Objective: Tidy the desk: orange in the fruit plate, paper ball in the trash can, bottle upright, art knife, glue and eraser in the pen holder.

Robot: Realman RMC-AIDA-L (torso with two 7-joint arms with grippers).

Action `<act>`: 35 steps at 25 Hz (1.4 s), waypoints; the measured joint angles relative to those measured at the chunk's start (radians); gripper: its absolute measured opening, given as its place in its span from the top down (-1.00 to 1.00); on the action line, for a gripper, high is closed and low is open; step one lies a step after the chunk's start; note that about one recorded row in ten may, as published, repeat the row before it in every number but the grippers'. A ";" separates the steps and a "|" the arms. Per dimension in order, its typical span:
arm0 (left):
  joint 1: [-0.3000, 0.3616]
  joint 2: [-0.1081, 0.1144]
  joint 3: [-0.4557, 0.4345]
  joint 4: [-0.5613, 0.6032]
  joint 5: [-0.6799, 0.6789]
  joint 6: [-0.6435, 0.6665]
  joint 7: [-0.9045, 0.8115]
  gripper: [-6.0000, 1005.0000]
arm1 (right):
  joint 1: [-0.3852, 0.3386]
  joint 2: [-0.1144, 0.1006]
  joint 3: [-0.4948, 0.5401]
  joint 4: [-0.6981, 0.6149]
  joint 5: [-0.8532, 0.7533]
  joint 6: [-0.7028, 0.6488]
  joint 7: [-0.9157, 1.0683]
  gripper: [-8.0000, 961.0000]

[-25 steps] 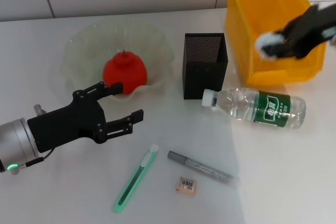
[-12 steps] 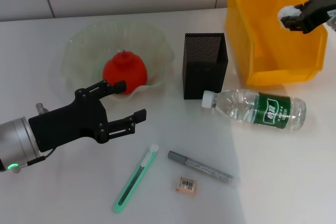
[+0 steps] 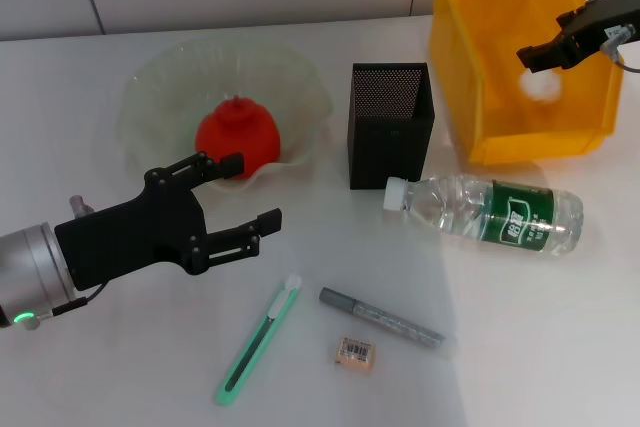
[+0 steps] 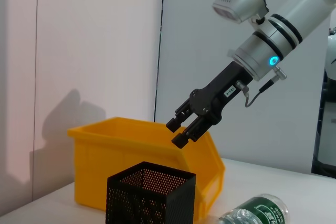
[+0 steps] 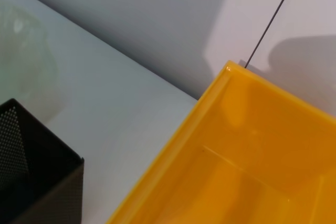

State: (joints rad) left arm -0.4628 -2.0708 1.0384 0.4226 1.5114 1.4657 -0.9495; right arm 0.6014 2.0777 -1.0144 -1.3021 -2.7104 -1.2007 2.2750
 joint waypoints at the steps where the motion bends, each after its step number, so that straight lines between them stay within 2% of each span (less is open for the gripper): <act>1: 0.000 0.000 0.000 0.000 0.001 0.000 0.000 -0.52 | -0.001 0.000 0.001 -0.006 0.000 -0.005 0.004 -0.08; 5: 0.000 0.000 0.000 0.000 0.003 0.001 0.000 -0.51 | -0.013 -0.001 0.010 -0.084 0.000 -0.089 0.036 -0.43; 7: 0.000 0.001 0.000 0.000 0.002 0.003 0.000 -0.51 | -0.030 0.001 0.008 -0.173 0.014 -0.201 0.050 -0.61; 12: 0.005 0.001 0.000 0.001 -0.001 0.012 0.000 -0.50 | -0.051 -0.002 -0.003 -0.326 0.078 -0.525 0.035 -0.74; 15: 0.008 0.001 0.000 0.001 -0.001 0.011 0.000 -0.50 | -0.053 -0.002 -0.038 -0.343 0.086 -0.618 0.016 -0.74; 19: 0.004 0.002 0.000 -0.003 -0.001 0.007 0.000 -0.50 | -0.057 -0.001 -0.115 -0.301 0.077 -0.616 -0.011 -0.73; 27: 0.002 0.001 0.000 -0.004 0.000 0.004 0.000 -0.49 | -0.040 0.001 -0.243 -0.181 0.013 -0.521 -0.018 -0.73; 35: 0.007 0.001 -0.003 -0.005 -0.002 0.002 0.000 -0.48 | -0.007 0.005 -0.287 -0.060 0.007 -0.448 0.000 -0.73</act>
State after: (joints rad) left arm -0.4558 -2.0693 1.0355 0.4172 1.5098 1.4679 -0.9495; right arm 0.5942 2.0829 -1.3016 -1.3622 -2.7030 -1.6490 2.2752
